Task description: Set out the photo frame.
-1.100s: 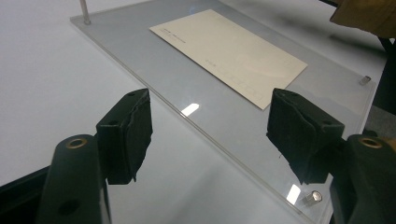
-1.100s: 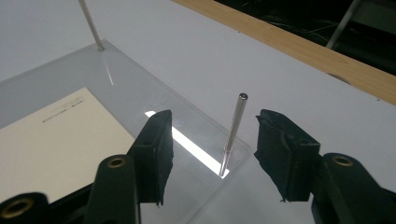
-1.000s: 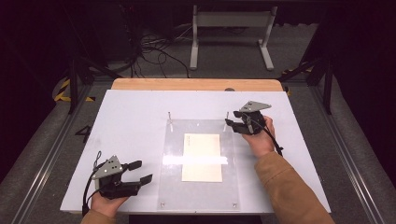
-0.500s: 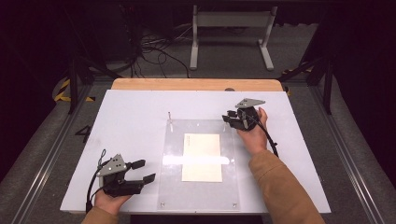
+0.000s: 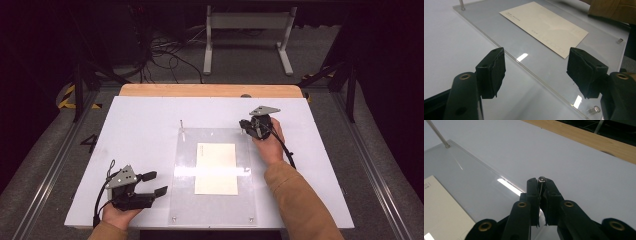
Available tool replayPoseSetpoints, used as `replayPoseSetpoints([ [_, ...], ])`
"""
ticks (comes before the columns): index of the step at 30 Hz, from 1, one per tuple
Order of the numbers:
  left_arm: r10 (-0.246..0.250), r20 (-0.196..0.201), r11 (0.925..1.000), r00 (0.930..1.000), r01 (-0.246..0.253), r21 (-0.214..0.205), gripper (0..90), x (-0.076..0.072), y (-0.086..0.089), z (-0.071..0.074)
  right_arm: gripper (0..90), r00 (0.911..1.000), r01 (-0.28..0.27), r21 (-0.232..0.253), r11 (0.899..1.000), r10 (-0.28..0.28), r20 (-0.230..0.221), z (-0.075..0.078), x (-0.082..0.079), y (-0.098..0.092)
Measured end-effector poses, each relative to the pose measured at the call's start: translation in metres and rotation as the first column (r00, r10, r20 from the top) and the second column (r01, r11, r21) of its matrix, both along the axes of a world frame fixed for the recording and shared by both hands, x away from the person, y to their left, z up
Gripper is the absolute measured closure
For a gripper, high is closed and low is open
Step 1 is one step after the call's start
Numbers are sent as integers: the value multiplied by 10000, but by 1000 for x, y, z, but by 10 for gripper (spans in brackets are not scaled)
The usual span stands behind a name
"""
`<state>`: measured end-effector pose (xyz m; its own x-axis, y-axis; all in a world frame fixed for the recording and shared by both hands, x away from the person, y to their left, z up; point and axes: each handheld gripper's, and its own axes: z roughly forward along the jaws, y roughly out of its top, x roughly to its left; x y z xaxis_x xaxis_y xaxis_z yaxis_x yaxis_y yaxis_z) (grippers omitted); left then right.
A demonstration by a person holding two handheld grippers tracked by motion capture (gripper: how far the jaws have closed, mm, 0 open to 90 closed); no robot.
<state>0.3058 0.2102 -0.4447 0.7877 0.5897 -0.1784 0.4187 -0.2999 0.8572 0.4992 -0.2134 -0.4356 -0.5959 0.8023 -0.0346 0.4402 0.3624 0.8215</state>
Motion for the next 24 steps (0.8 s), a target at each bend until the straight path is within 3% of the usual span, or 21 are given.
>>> replayPoseSetpoints([
  [9, -6, -52, 10000, 10000, 6, -51, 311, 0, 0, -1, 852, 9965, 785, 157, 9968, -780, -294, 1, -1, 5],
  [24, -20, -34, 10000, 10000, 20, -77, 310, 3, 0, -2, 856, 9906, 1027, 574, 9931, -969, -970, 2, 13, 1],
])
